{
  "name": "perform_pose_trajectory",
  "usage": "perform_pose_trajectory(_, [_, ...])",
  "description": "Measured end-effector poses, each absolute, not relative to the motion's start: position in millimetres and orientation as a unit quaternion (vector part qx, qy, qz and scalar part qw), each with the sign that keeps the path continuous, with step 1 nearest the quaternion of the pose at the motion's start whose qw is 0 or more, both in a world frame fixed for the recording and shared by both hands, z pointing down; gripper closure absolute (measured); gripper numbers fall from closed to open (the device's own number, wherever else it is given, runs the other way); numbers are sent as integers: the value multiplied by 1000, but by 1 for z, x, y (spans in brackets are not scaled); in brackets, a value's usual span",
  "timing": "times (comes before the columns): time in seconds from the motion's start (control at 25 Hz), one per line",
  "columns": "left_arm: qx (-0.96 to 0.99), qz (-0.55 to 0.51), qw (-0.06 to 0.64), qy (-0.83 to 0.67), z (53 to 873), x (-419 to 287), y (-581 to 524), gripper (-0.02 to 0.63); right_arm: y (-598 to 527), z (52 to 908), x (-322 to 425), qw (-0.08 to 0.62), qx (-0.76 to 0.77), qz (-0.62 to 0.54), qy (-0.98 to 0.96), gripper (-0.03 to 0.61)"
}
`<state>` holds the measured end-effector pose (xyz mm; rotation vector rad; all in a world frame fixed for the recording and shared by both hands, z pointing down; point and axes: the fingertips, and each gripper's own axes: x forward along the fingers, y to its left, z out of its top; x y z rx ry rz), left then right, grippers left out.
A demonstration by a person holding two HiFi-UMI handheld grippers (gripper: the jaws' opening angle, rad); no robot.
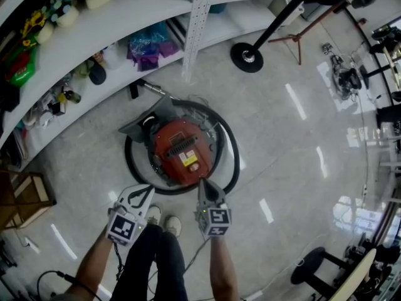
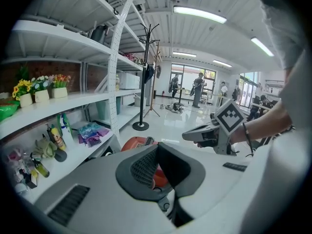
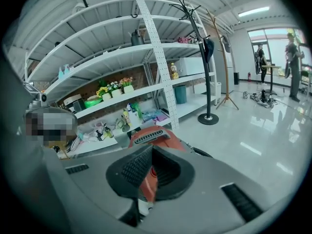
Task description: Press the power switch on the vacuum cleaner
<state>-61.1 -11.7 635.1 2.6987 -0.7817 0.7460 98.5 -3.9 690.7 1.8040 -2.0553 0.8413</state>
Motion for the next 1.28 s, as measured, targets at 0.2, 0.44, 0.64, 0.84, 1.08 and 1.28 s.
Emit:
perform_pose_trajectory(0.2, [922, 249, 113, -276, 618, -65, -16, 607, -1, 658, 91, 120, 628, 281, -715, 567])
perform_pose_trajectory(0.44, [923, 242, 106, -280, 600, -66, -16, 607, 13, 626, 78, 105, 623, 270, -727, 567])
perform_pose_trajectory(0.64, [925, 236, 107, -279, 587, -64, -12, 607, 28, 606, 67, 105, 616, 269, -733, 566])
perform_pose_trajectory(0.84, [927, 233, 105, -274, 574, -64, -7, 607, 40, 591, 63, 109, 621, 273, -727, 567])
perform_pose_trajectory(1.08, [931, 227, 95, -269, 552, -62, -1, 607, 43, 568, 60, 101, 622, 264, -731, 566])
perform_pose_trajectory(1.28, [931, 219, 91, -276, 532, -63, -1, 607, 42, 541, 60, 93, 625, 254, -732, 567])
